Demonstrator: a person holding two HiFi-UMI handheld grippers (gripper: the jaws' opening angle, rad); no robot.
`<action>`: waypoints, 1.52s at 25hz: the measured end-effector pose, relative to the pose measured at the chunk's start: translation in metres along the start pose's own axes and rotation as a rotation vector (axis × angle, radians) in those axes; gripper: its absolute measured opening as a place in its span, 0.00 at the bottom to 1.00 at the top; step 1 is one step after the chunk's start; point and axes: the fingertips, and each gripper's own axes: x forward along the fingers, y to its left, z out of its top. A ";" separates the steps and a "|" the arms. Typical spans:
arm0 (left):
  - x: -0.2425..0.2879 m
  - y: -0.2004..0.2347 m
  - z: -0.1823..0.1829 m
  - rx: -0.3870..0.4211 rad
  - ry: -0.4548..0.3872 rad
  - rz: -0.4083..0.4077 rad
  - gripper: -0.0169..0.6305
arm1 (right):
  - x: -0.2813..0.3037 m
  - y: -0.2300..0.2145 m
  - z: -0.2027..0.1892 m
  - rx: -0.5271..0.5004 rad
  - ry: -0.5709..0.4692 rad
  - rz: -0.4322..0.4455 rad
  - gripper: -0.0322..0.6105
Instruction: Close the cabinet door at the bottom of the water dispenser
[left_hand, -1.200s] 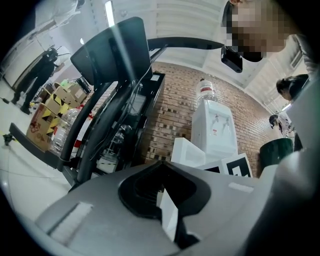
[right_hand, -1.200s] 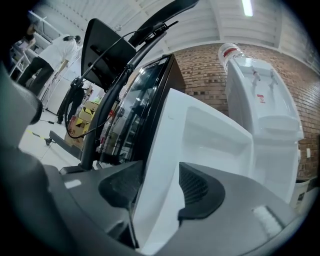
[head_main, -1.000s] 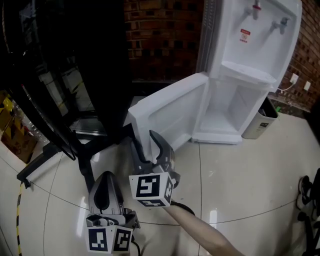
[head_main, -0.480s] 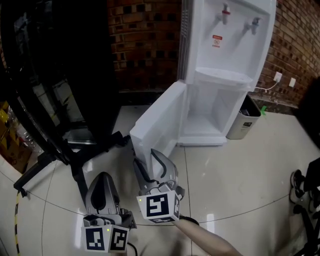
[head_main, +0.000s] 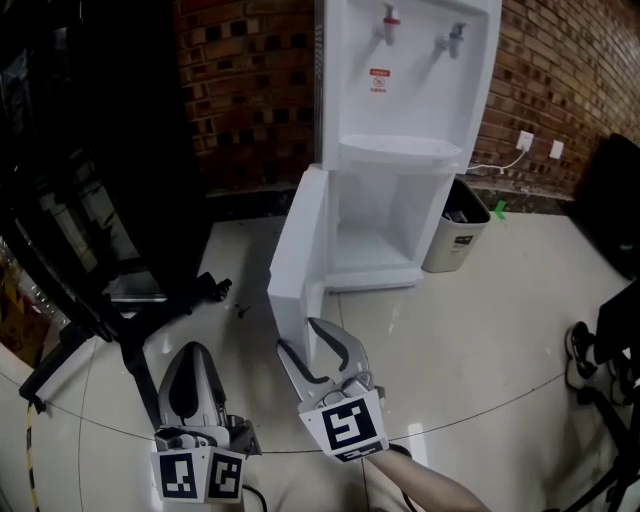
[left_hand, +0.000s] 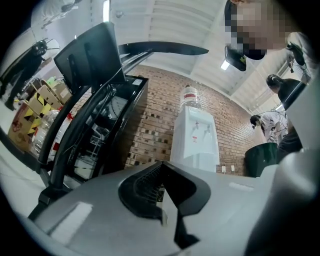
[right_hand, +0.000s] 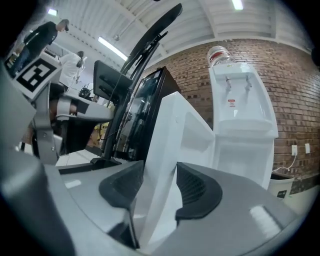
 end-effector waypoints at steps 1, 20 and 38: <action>0.002 -0.004 -0.002 -0.001 0.002 -0.006 0.05 | -0.004 -0.004 0.000 -0.002 0.007 0.003 0.37; 0.026 -0.073 -0.031 -0.060 0.052 -0.138 0.05 | -0.078 -0.087 -0.022 0.056 0.081 -0.170 0.30; 0.030 -0.078 -0.044 -0.081 0.073 -0.153 0.05 | -0.106 -0.156 -0.040 0.062 0.136 -0.416 0.13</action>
